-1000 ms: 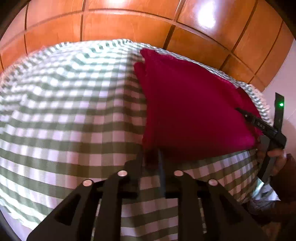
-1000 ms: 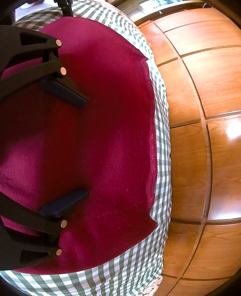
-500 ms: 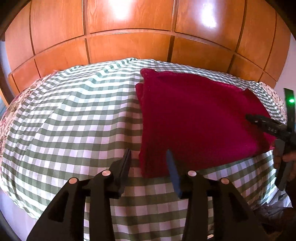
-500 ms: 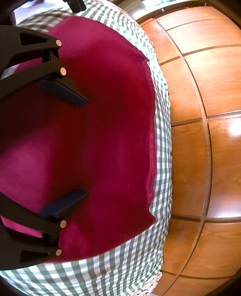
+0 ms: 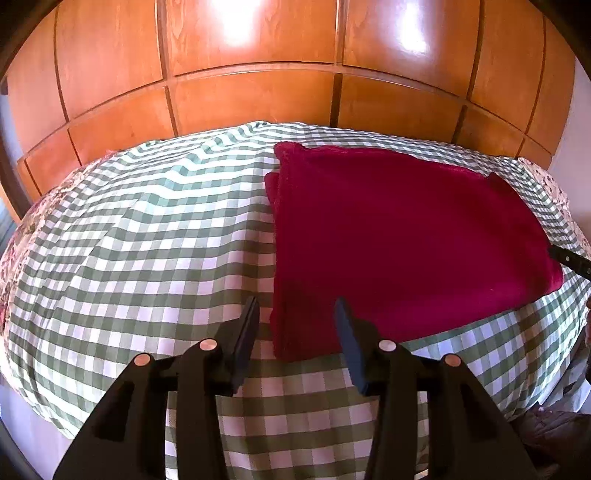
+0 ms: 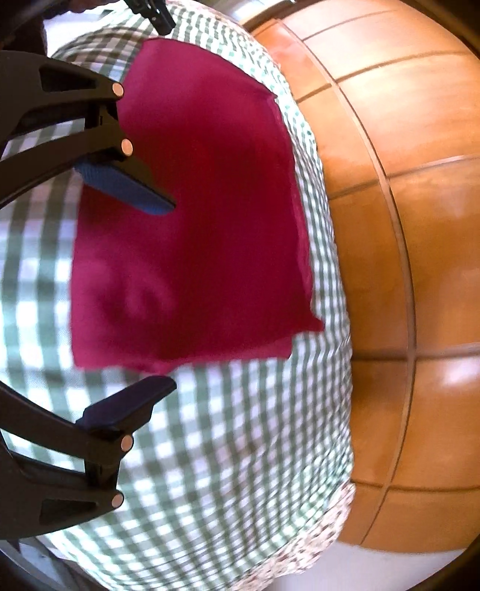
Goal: Fold small clothes
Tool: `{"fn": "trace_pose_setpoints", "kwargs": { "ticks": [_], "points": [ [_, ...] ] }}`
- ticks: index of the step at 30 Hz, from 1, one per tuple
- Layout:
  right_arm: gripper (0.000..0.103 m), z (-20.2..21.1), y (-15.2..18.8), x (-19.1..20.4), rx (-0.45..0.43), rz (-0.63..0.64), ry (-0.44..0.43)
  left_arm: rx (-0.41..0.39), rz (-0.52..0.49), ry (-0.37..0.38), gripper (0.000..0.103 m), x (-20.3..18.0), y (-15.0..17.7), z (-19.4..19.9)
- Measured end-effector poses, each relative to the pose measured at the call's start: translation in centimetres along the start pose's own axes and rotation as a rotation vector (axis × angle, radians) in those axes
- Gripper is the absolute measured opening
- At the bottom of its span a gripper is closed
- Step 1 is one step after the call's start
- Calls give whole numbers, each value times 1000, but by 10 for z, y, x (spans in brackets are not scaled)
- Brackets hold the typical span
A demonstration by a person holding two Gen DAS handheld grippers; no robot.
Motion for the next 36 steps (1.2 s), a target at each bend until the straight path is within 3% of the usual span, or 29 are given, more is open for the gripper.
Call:
{"fn": "trace_pose_setpoints", "kwargs": {
  "ticks": [6, 8, 10, 11, 17, 20, 23, 30, 36],
  "points": [
    [68, 2, 16, -13, 43, -33, -8, -12, -13, -7, 44, -2, -1, 3],
    [46, 0, 19, -12, 57, -26, -15, -18, -14, -14, 44, -3, -1, 5],
    [32, -3, 21, -13, 68, -21, -1, -29, -17, -19, 45, -3, -2, 8],
    [30, -4, 22, -16, 68, -28, -1, -33, -19, -19, 46, -4, -3, 9],
    [31, 0, 22, -25, 61, -67, -15, -60, -6, -16, 48, -6, -6, 17],
    [40, 9, 20, -32, 54, -115, -27, -100, 19, 26, 48, -3, -11, 26],
    [40, 21, 21, -38, 41, -124, -16, -110, 21, 58, 48, -6, -14, 29],
    [40, 37, 42, -48, 64, -129, -4, -46, -25, 142, 48, -31, -11, 12],
    [40, 23, 39, -41, 61, -130, -55, -13, -56, 144, 49, -44, -8, 1]
  ]
}}
Point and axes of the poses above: each gripper's, at about its wrist camera, not at the fingertips, and z roughly against the way its jaws point, x to its left, y to its underside, the point moved 2 cm from there along -z, roughly the way its jaws point, and after that the axes turned 12 degrees about -y, right-handed, at the moved point
